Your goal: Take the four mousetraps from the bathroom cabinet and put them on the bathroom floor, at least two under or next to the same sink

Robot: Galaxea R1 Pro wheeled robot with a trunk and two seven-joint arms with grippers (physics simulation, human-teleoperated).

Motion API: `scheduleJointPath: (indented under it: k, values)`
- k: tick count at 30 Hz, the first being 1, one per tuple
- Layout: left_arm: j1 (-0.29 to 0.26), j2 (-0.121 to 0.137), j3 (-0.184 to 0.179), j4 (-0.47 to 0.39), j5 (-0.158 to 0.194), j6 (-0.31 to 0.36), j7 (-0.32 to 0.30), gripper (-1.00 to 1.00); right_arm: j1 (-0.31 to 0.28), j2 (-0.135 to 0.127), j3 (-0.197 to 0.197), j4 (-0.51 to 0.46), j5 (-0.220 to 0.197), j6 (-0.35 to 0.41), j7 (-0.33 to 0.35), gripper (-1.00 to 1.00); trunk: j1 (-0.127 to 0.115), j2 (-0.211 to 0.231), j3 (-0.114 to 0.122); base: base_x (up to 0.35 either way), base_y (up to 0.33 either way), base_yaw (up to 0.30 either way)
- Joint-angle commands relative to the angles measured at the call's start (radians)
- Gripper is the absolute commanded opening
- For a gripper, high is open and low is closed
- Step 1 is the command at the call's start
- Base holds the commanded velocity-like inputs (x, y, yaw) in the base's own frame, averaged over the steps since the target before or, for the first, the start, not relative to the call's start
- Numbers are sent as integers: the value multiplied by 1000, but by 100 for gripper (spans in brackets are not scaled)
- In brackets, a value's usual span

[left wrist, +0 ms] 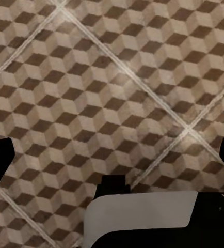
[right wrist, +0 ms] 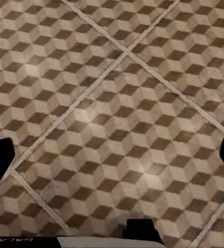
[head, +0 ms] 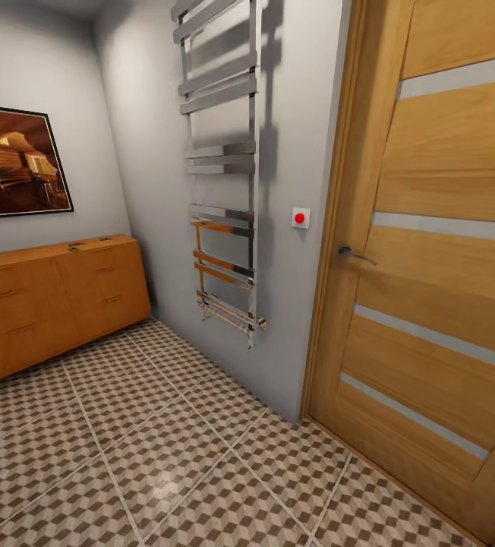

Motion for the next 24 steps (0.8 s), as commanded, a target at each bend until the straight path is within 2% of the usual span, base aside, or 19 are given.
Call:
scheduleJointPath:
  k: [1, 5, 9, 12, 16, 21, 24]
  values:
    - [-1, 1, 1, -22, 0, 7, 18, 100, -1, -3, 0, -48, 1, 31, -8, 100, 0, -1, -1, 0, 0, 0]
    - [-1, 0, 1, -89, 2, 19, 113, 100, -1, -9, 0, -179, 2, 108, -16, 100, 0, -1, -1, 0, 0, 0]
    - [-1, 0, 1, -134, 4, 22, 172, 100, -1, -10, 0, -260, 12, 132, -18, 100, 0, -1, -1, 0, 0, 0]
    - [-1, 1, -1, -142, 4, 17, 184, 100, -1, -11, 2, -297, 31, 125, -16, 100, 0, -1, -1, 0, 0, 0]
    - [-1, 2, -5, -120, 4, -4, 186, 100, -1, -12, 4, -304, 40, 59, -14, 100, 0, -1, -1, 0, 0, 0]
    - [-1, 3, -8, -69, 4, -117, 186, 100, -1, -12, 6, -288, 42, -3, -14, 100, 0, -1, -1, 0, 0, 0]
    - [-1, 3, -9, -28, 4, -219, 187, 100, -1, -12, 6, -273, 42, -16, -14, 100, 0, -1, -1, 0, 0, 0]
